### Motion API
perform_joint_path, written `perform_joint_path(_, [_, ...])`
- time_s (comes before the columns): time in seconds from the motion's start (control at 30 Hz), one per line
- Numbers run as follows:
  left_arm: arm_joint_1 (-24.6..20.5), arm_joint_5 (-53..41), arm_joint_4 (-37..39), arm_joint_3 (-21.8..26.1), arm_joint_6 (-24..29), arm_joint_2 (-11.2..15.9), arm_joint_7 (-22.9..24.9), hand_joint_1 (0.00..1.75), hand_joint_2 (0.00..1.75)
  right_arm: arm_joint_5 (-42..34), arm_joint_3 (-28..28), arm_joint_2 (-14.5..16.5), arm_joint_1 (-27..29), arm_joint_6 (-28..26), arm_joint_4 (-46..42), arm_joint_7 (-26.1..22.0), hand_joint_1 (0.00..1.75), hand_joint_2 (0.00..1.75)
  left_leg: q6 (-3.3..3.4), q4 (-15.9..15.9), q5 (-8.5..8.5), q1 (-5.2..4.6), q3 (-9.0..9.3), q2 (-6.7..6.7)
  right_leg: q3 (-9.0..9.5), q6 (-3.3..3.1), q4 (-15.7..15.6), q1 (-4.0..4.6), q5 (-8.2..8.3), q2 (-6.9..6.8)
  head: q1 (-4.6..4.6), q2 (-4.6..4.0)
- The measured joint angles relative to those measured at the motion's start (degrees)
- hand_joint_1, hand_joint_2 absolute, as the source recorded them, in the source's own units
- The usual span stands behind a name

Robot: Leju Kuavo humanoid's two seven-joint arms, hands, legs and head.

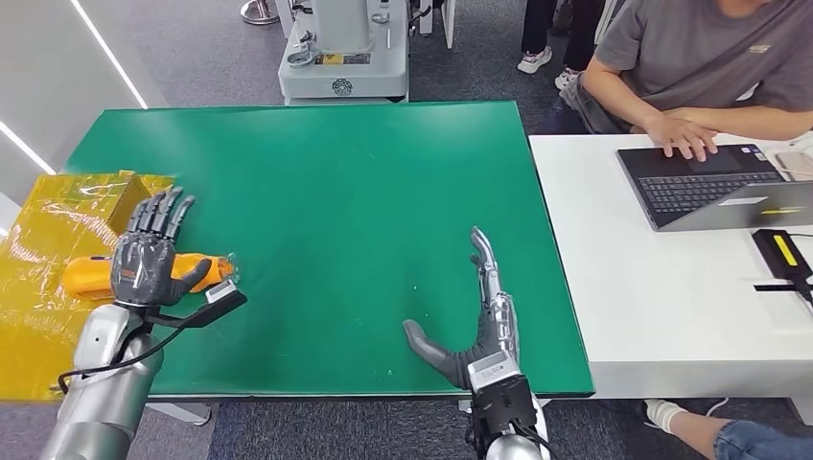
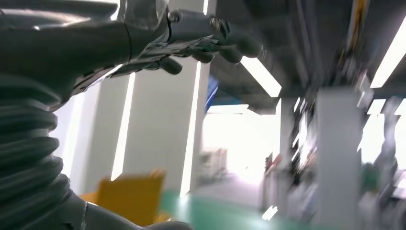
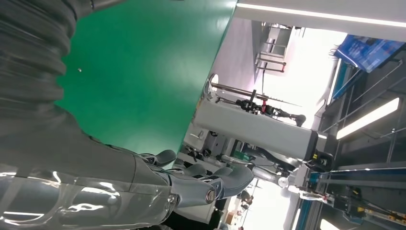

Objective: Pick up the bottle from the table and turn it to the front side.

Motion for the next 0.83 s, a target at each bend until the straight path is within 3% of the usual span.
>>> perform_joint_path(0.1, [2.63, 15.51, -9.47, 4.78, 0.07, -3.67, -5.09, 0.00, 1.75, -0.58, 0.01, 0.00, 0.14, -0.25, 0.39, 0.01, 0.00, 1.75, -0.03, 0.01, -0.04, 0.00, 0.02, 0.10, -0.01, 0.00, -0.01, 0.00, 0.01, 0.10, -0.02, -0.01])
perform_joint_path(0.27, [6.51, 40.90, -26.23, 2.61, -0.67, -8.93, -5.31, 0.00, 1.75, -2.15, 0.09, -0.05, 0.32, -0.20, 1.36, -0.38, 0.00, 1.75, -0.04, 0.03, -0.05, 0.00, -0.01, -0.11, 0.03, 0.04, -0.03, 0.00, -0.02, -0.11, 0.00, -0.01])
perform_joint_path(0.33, [7.48, 52.33, -30.13, -0.72, -4.91, -10.38, -4.20, 0.00, 1.75, -2.60, 0.15, -0.10, 0.31, -0.14, 1.75, -0.45, 0.00, 1.75, -0.03, 0.03, -0.06, -0.01, -0.01, -0.12, 0.05, 0.04, -0.05, -0.01, -0.03, -0.13, -0.01, -0.01])
perform_joint_path(0.47, [8.92, 75.49, -31.90, -8.38, -19.72, -12.36, 2.88, 0.00, 1.75, -2.60, 0.31, -0.13, -0.02, 0.07, 2.48, -0.11, 0.00, 1.75, -0.02, 0.02, -0.05, -0.01, -0.02, -0.11, 0.06, 0.03, -0.05, -0.01, -0.01, -0.15, -0.01, -0.01])
perform_joint_path(0.6, [9.77, 84.72, -31.88, -13.29, -30.83, -14.33, 6.73, 0.00, 1.75, -2.56, 0.55, -0.13, -1.10, 0.10, 3.09, 0.71, 0.00, 1.75, -0.02, 0.03, -0.04, -0.01, -0.01, -0.09, 0.05, 0.02, -0.05, -0.01, 0.02, -0.11, -0.01, -0.01])
perform_joint_path(0.83, [12.23, 93.04, -33.09, -17.25, -38.44, -18.24, 5.22, 0.00, 1.75, -1.89, 0.62, -0.13, -2.08, -0.69, 3.20, 1.82, 0.00, 1.75, 0.00, 0.03, -0.08, -0.01, -0.03, -0.10, 0.04, 0.04, -0.05, -0.01, -0.02, -0.11, 0.00, -0.01])
